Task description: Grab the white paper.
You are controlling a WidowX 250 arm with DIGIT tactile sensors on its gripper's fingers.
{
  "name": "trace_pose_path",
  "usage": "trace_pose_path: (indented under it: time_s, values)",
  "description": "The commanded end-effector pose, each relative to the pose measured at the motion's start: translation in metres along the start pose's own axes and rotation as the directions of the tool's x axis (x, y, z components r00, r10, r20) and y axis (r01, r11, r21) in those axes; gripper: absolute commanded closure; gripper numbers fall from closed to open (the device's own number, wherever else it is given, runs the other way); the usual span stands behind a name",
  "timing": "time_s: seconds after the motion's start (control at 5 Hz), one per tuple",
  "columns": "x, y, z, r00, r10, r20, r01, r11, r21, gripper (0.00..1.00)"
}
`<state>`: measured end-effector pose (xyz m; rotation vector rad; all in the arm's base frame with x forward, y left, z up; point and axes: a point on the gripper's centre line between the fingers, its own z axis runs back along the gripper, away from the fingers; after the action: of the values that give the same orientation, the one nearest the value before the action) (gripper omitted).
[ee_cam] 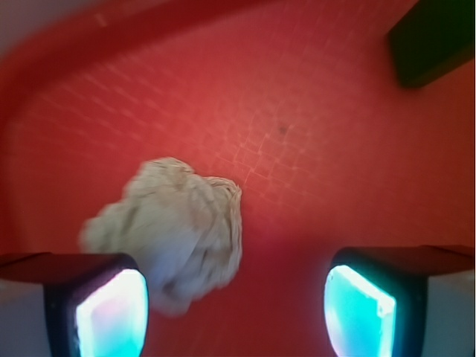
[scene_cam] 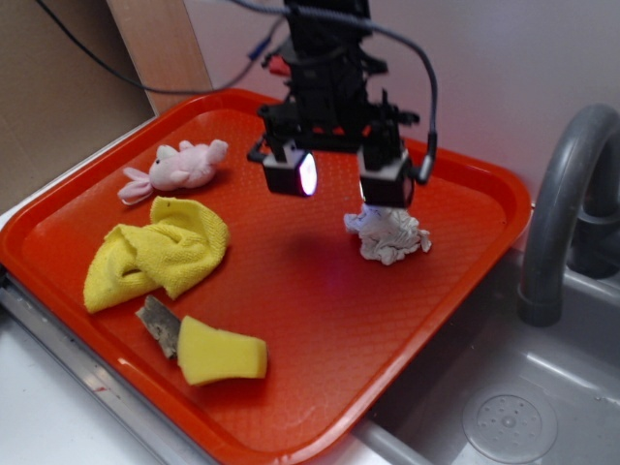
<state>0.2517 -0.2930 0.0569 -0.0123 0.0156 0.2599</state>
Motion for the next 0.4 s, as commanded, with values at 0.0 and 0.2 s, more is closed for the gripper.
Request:
trace_pose_path:
  time_s: [0.0,0.2]
  values:
    - [0.0000,-0.0265,-0.0064,0.997,-0.079,0.022,0.082,0.987,-0.140,0.00]
    - [-0.0004,-0.0274,-0.0042,0.997,-0.066,0.036,0.071,0.987,-0.145,0.00]
